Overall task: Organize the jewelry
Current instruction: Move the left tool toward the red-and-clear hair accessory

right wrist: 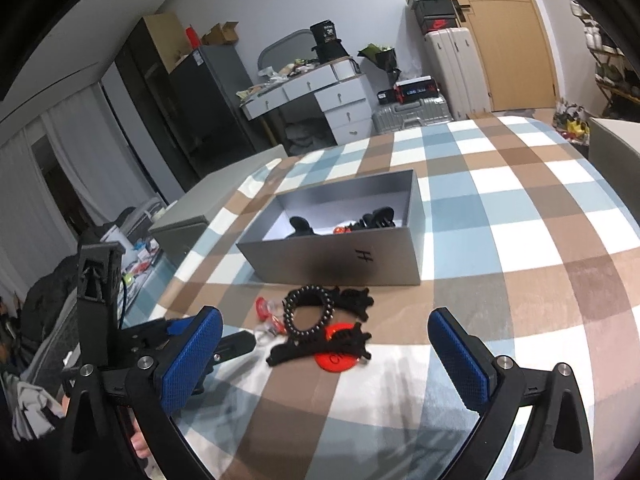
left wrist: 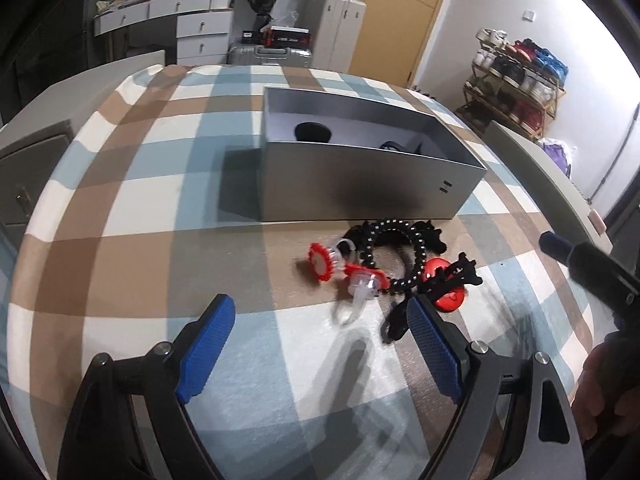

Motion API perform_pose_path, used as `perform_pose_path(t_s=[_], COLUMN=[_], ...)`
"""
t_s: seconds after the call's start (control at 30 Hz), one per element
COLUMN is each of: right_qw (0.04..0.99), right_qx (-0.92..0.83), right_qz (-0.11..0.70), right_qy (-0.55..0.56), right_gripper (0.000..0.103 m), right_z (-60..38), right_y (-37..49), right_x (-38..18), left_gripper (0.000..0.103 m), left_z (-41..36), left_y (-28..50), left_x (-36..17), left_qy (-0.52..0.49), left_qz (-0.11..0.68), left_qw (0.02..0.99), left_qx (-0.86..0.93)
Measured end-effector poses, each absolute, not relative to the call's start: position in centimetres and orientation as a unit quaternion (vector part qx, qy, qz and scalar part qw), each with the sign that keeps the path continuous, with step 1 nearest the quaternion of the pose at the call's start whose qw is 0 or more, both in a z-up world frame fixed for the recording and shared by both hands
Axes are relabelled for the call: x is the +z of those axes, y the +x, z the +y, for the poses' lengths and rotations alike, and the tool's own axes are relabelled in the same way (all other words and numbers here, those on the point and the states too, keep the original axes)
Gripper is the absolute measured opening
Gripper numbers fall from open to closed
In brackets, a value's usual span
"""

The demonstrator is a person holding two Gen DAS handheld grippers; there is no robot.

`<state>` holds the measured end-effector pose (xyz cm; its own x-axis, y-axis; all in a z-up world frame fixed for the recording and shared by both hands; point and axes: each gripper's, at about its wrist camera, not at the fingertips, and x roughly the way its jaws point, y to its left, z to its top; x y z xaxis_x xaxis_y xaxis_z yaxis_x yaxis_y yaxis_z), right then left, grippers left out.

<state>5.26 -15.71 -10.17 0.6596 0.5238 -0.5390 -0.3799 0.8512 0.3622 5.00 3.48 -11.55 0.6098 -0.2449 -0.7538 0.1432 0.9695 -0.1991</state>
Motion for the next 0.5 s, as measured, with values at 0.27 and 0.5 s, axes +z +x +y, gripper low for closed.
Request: perform_pose_path(t_s=[0.27, 0.5], right_qw=[0.898, 0.897], right_qx=[0.252, 0.251], right_qz=[0.338, 0.342], right_qy=[0.128, 0.127], right_gripper=[0.103, 0.103], right_z=[-16.11, -16.01], right_y=[5.18, 5.14], right_x=[-10.35, -10.34], left_gripper=[0.053, 0.031], left_z=[3.11, 2.75], left_y=[5.46, 5.34], left_x=[-11.78, -11.78], left_qy=[-0.048, -0.053], left_qz=[0.436, 0.443], left_qw=[0.89, 0.883], left_qx=[-0.126, -0.145])
